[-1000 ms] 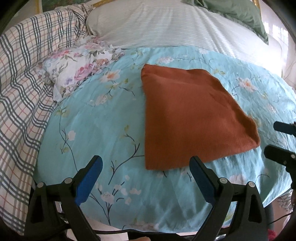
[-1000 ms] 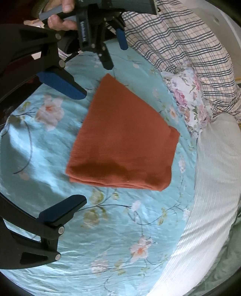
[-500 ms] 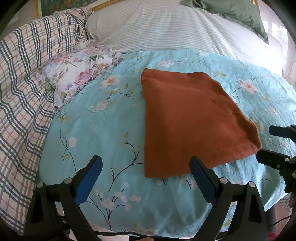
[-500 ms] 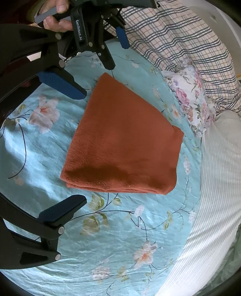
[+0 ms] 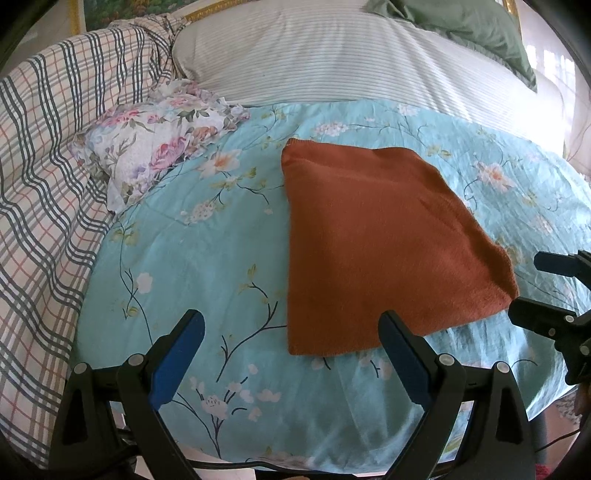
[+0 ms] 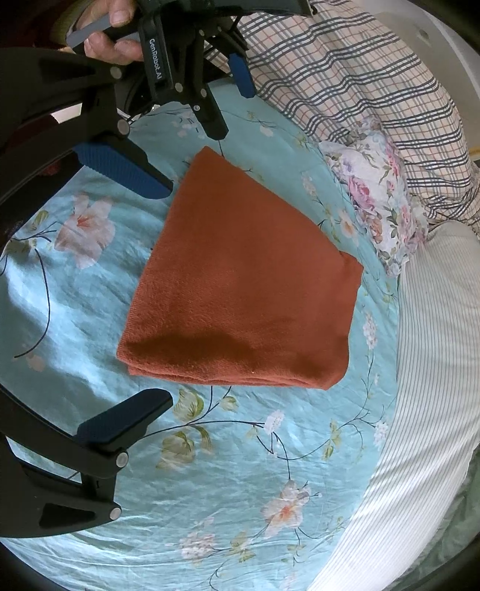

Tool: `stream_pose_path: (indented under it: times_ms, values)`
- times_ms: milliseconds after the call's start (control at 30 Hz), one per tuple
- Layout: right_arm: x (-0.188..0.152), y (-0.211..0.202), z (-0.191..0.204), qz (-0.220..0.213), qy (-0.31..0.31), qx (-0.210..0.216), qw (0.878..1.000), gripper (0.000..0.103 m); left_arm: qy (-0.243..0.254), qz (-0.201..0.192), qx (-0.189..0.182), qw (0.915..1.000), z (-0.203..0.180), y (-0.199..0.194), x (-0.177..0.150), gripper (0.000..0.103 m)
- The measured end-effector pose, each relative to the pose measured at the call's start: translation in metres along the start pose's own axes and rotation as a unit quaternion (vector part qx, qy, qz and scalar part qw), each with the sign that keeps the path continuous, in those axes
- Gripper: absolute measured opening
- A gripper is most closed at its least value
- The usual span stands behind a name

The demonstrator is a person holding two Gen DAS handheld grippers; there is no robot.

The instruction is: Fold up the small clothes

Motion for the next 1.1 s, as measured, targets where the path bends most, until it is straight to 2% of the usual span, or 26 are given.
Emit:
stream_pose_path:
  times_ms: [1100]
  values:
    - [0.0040,-0.0010,0.0000,0.000,-0.001,0.000,1.000,0.102,0.005,-0.003,0.001,1.0000,-0.0064,-0.0034,0.0024,0.096]
Point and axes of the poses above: each gripper's, at about its wrist camera, not at the fingertips, and y roughly the way its jaws point, z to its left, x to its top, the point moved 3 cm from there along y, roughly the way its jaws point, and after that the axes turned 1 degree about y, right-handed, at the moved point
